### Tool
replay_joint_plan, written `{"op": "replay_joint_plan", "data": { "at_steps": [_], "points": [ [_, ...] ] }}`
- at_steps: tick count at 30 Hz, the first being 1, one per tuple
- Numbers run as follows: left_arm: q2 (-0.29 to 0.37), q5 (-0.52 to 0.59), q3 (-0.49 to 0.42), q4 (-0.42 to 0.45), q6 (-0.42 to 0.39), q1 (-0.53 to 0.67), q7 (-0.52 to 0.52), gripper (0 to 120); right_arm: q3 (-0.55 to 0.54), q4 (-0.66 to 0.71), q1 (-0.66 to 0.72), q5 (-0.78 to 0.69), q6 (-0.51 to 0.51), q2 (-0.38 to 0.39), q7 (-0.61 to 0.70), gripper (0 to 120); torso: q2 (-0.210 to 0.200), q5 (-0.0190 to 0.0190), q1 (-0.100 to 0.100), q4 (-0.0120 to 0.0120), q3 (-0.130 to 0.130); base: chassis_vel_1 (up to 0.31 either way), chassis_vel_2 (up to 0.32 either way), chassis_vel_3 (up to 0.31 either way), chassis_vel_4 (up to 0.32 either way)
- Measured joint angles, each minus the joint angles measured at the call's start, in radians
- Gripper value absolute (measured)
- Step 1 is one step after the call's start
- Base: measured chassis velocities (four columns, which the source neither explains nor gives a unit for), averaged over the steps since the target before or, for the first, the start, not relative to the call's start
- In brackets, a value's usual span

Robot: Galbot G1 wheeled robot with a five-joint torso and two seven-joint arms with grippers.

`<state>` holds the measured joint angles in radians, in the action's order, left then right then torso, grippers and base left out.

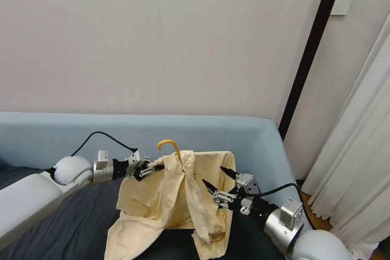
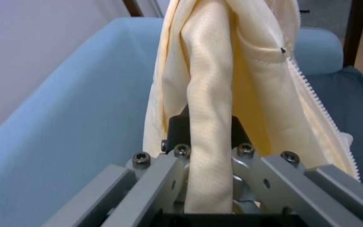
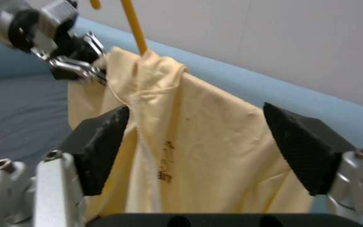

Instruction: Pick up the clothes from the sofa and hang them on the clothes hanger.

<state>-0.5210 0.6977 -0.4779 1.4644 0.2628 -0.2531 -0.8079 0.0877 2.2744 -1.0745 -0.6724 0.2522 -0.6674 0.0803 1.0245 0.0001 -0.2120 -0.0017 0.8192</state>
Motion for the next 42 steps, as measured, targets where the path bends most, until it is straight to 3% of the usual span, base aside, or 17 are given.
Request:
{"op": "replay_joint_plan", "data": {
  "at_steps": [4,13,26,37,42],
  "points": [
    [-0.004,-0.035,-0.001,0.0,0.042,0.012,-0.023,1,0.002,-0.015,0.024,-0.009,0.004,0.059,-0.021,98,0.0,0.0,0.0,0.0001,0.0,0.0,0.0,0.0,0.0],
    [-0.048,-0.061,-0.009,0.029,0.106,0.003,-0.066,1,-0.016,-0.059,0.099,-0.073,0.057,0.213,-0.129,100,0.0,0.0003,0.0,-0.0001,0.0,0.0,0.0,0.0,0.0],
    [-0.065,-0.176,-0.002,0.05,0.139,-0.029,-0.09,1,-0.136,-0.072,0.231,-0.141,0.146,0.267,-0.246,99,0.0,-0.0001,0.0,0.0001,0.0,0.0,0.0,0.0,0.0],
    [-0.062,-0.154,0.001,0.08,0.134,-0.055,-0.074,1,-0.216,-0.098,0.298,-0.157,0.185,0.247,-0.277,64,0.0,-0.0002,0.0,0.0003,0.0,0.0,0.0,0.0,0.0],
    [-0.057,-0.164,0.006,0.081,0.135,-0.062,-0.07,1,-0.245,-0.091,0.329,-0.184,0.186,0.243,-0.269,40,0.0,-0.0002,0.0,0.0002,0.0,0.0,0.0,0.0,0.0]
  ]
}}
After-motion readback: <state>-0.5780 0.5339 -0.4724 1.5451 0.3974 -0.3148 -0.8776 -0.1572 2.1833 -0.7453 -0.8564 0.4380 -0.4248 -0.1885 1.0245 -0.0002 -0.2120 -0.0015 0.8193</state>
